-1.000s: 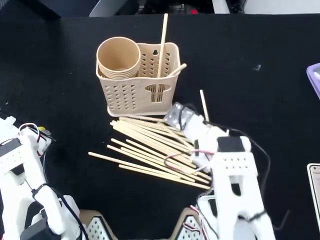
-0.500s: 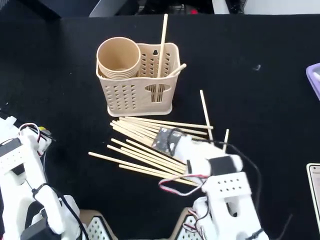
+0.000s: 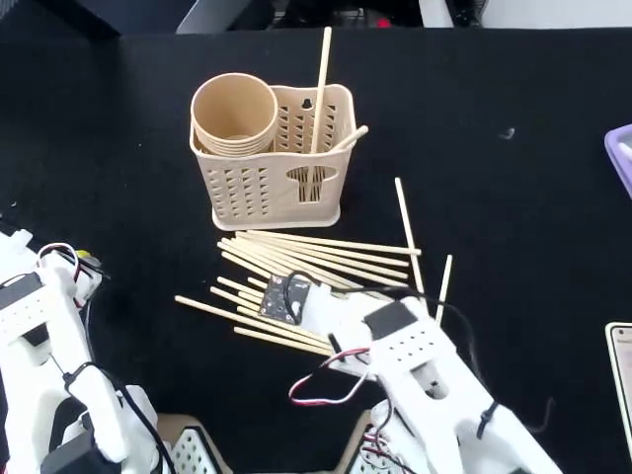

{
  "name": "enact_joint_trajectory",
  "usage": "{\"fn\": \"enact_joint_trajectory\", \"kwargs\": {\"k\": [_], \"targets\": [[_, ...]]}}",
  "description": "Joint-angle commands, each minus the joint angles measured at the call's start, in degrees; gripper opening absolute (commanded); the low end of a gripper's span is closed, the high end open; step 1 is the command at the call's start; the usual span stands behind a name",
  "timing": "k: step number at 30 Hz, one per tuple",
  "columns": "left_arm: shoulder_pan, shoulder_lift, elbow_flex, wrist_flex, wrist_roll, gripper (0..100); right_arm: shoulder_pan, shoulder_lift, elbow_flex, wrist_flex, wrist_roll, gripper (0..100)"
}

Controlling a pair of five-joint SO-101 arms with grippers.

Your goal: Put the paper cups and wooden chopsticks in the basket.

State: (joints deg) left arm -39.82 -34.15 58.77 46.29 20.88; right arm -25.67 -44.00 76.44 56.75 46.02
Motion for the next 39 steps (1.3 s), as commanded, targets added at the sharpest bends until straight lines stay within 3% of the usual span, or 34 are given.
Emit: {"fn": "enact_joint_trajectory", "kwargs": {"k": [1, 7, 18, 24, 39], "targets": [[0.04, -1.41, -1.63, -0.44, -0.18, 23, -0.79, 2.95, -2.68, -1.58, -0.62, 2.6], [0.04, -1.41, -1.63, -0.44, -0.18, 23, -0.79, 6.29, -2.68, -2.81, -0.7, 15.3], [0.04, -1.41, -1.63, -0.79, -0.18, 23, -0.88, 6.37, -1.8, -5.36, -0.62, 9.6], [0.04, -1.41, -1.63, -0.79, -0.18, 23, -0.88, 6.37, -7.87, 1.85, -1.93, 9.3], [0.04, -1.41, -1.71, -0.53, -0.18, 23, -0.88, 6.81, -1.8, -7.21, -2.73, 8.8]]}}
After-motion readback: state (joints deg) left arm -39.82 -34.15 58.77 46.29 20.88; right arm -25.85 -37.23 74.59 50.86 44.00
